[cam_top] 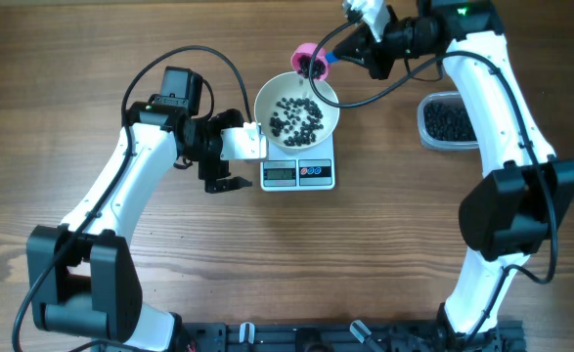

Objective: Scoop item into bowl and weigh 150g on scale
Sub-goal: 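Move the scoop over the white bowl and tip beans in, then hold the emptied scoop above the bowl with the right gripper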

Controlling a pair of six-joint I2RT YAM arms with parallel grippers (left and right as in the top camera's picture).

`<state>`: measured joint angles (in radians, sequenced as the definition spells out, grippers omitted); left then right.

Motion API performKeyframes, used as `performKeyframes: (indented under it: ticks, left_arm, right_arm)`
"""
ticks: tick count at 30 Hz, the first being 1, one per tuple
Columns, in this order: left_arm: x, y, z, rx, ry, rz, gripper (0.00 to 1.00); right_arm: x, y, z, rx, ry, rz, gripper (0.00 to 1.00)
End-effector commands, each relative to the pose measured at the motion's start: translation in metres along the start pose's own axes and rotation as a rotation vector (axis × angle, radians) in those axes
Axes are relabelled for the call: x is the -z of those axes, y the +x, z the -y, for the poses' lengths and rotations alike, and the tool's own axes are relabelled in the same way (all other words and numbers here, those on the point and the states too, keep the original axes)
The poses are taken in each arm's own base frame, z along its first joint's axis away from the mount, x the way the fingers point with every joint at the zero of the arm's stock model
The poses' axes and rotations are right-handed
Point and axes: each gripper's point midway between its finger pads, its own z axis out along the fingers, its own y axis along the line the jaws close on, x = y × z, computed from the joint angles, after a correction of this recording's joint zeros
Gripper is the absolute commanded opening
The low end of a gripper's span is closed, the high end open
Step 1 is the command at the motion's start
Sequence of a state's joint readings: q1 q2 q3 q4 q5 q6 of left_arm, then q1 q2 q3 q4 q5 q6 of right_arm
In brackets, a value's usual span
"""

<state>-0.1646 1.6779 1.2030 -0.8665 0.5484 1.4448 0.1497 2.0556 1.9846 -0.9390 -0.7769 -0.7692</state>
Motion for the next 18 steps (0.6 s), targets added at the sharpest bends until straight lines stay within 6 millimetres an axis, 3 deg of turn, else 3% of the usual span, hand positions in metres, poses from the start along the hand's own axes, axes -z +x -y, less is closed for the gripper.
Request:
performKeyframes:
  ticks: [1,9,13,16,18]
  left_arm:
    - [-0.005,-0.001,0.004,0.018,0.021,0.019,1.0]
    - [-0.005,-0.001,0.004,0.018,0.021,0.019,1.0]
    - [-0.005,-0.001,0.004,0.018,0.021,0.019,1.0]
    - [-0.005,-0.001,0.004,0.018,0.021,0.019,1.0]
    - [-0.004,-0.001,0.004,0.018,0.021,0.019,1.0]
  right_arm:
    - [0.035,-0.038,-0.018,0.147,0.032,0.075,0.04]
    - [0.05,-0.054,-0.025,0.241,0.066,0.1,0.04]
    - [0.051,-0.046,-0.015,0.234,0.12,0.044,0.04]
    - [0.049,-0.052,-0.024,0.24,0.081,0.076,0.04]
    - [0.049,-0.045,-0.012,0.238,0.144,0.022,0.04]
